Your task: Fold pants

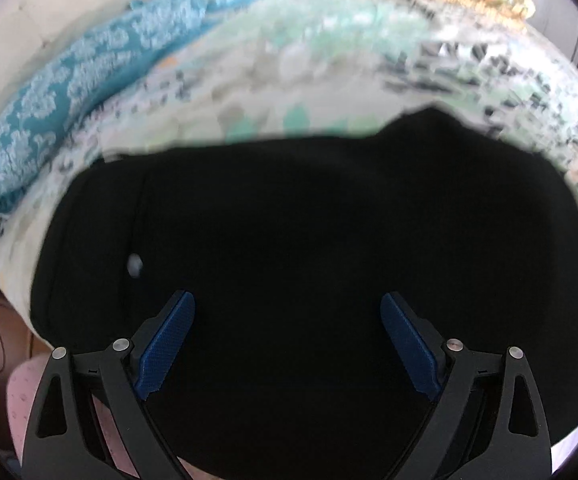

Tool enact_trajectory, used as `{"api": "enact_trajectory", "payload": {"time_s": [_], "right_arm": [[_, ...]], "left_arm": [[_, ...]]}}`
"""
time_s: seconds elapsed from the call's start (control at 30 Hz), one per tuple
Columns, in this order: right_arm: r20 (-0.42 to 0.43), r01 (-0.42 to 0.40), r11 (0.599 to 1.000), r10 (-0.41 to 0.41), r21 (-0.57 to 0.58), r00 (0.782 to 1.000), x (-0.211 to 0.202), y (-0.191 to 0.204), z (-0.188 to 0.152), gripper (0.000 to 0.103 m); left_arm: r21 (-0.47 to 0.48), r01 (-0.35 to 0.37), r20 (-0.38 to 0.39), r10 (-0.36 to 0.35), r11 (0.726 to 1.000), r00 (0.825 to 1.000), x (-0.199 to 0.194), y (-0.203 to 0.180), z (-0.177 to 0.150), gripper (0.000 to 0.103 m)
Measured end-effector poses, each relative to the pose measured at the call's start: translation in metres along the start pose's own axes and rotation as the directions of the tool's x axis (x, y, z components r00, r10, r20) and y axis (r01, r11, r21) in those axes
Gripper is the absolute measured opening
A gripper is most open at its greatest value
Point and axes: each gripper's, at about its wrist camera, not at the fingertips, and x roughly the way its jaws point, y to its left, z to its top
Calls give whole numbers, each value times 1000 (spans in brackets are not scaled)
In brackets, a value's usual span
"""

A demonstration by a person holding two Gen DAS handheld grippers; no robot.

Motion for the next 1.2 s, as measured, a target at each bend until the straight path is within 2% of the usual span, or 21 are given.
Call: {"api": "enact_trajectory", "payload": {"time_s": [0.07, 0.13, 0.23, 0.3, 0.43, 0.53, 0.6, 0.7, 0.73, 0.83, 0.9, 0.97, 1.07, 1.2], "right_arm": [[18, 10, 999, -9, -42, 1000, -4, 7, 1, 97], [-4, 11, 998, -11, -60, 1000, 1, 10, 0, 97], [-60, -7, 1000, 5, -24, 998, 13, 7, -3, 97], [-58, -13, 1000, 13, -3, 998, 14, 4, -3, 97], [-26, 0, 1000, 0, 2, 1000, 9, 1, -1, 97], [-20, 5, 1000, -5, 10, 1000, 9, -1, 0, 97], [-28, 9, 1000, -8, 13, 1000, 10, -1, 0, 97], [-50, 5, 999, -2, 43, 999, 14, -7, -1, 97], [-67, 0, 997, 5, 76, 998, 17, -12, -3, 97], [-60, -9, 991, 17, 134, 998, 13, -23, -5, 97], [-39, -9, 990, 14, 139, 999, 8, -26, -4, 97], [-34, -6, 991, 10, 131, 999, 8, -28, -1, 97], [-48, -39, 987, 47, 159, 998, 11, -40, 9, 97], [-7, -71, 958, 76, 279, 997, 2, -90, 33, 97]], "left_arm": [[-14, 6, -2, -6, 1000, 1000, 0, 3, 0, 97], [-4, -3, -3, 3, 1000, 1000, 0, 2, -1, 98], [-4, -3, -2, 3, 1000, 1000, 0, 0, -1, 98], [-18, 3, 3, -3, 1000, 1000, -3, 2, -2, 97], [-50, 17, 89, -12, 999, 996, -24, 8, 3, 96], [-17, 33, 159, -30, 999, 987, -40, 1, 4, 97], [22, 31, 135, -33, 999, 990, -35, -7, 3, 97], [55, -14, 8, 14, 998, 1000, -9, -15, -1, 96], [40, -7, -17, 8, 999, 1000, -4, -12, -2, 97], [-15, 28, 7, -28, 999, 1000, -15, -4, 1, 96], [-14, 70, 55, -69, 997, 996, -29, -8, 6, 96], [11, 100, 76, -101, 995, 992, -34, -21, 12, 96], [78, 135, 73, -141, 988, 987, -35, -49, 18, 96], [180, 108, 46, -118, 978, 992, -19, -79, 12, 96]]}}
